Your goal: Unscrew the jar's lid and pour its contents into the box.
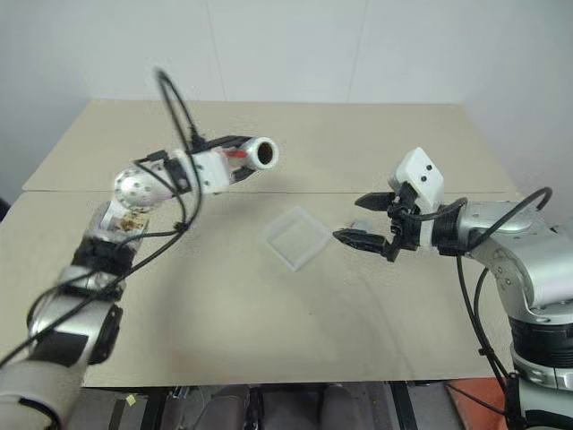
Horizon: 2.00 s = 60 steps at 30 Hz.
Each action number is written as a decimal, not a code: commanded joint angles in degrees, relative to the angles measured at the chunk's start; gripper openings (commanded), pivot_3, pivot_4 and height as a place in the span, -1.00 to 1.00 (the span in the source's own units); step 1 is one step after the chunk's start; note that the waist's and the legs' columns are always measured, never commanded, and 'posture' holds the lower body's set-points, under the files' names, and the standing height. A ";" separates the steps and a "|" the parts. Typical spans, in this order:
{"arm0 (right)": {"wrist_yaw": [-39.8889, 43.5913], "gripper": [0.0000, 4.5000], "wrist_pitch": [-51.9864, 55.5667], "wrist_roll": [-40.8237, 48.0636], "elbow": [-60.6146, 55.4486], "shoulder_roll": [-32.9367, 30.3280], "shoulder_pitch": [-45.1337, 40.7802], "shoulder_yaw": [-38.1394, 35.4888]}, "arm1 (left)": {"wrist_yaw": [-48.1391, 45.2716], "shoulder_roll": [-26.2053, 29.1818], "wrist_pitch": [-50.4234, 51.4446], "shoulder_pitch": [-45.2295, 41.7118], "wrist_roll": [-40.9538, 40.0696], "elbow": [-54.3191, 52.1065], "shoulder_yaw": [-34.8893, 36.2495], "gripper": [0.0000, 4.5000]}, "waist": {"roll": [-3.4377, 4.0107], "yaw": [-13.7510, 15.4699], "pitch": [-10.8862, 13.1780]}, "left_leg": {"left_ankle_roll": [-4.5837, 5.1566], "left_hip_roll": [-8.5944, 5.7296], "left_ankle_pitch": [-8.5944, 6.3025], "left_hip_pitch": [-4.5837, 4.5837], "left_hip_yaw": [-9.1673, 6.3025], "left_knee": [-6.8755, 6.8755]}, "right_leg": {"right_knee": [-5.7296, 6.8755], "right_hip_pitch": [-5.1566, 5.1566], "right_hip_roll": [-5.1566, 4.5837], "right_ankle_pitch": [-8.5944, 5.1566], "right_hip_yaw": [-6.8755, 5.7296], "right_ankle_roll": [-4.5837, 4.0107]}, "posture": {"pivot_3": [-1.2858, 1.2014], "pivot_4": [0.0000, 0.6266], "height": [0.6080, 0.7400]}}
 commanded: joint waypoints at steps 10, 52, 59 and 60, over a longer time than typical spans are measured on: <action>0.40 0.99 0.78 4.85 -1.05 -2.08 -1.50 -1.95 | 57.74 1.90 0.35 -20.62 58.62 6.70 -38.44 -0.17 | -0.02 0.74 0.01 | -0.04 0.00 0.02 -0.42 0.28 0.24 | 0.00 -0.21 -0.04 0.05 -0.10 0.12 | 0.03 -0.52 1.00; -5.94 0.99 -2.22 6.68 -1.26 2.35 -2.22 0.14 | -0.42 -8.65 50.80 24.15 -44.10 -29.86 15.04 -0.17 | -0.01 -0.38 0.01 | -0.25 0.04 0.15 -0.30 -0.23 0.75 | 0.52 -0.09 -0.10 0.05 -0.11 0.12 | 0.03 -0.52 1.00; -6.14 0.99 -2.21 6.76 -2.06 2.39 -1.45 -0.19 | -0.12 -13.03 48.71 33.06 -44.22 -32.84 16.95 -0.17 | -0.01 -0.05 0.01 | -0.25 0.02 0.14 -0.31 -0.24 0.73 | 0.49 -0.10 -0.11 0.05 -0.10 0.12 | 0.03 -0.52 1.00; -6.18 0.99 -2.17 6.83 -2.28 2.36 -1.31 -0.24 | 0.06 -13.95 46.49 33.87 -43.57 -32.03 16.96 -0.17 | -0.01 0.04 0.01 | -0.25 0.01 0.14 -0.32 -0.24 0.73 | 0.48 -0.09 -0.12 0.05 -0.10 0.12 | 0.03 -0.52 1.00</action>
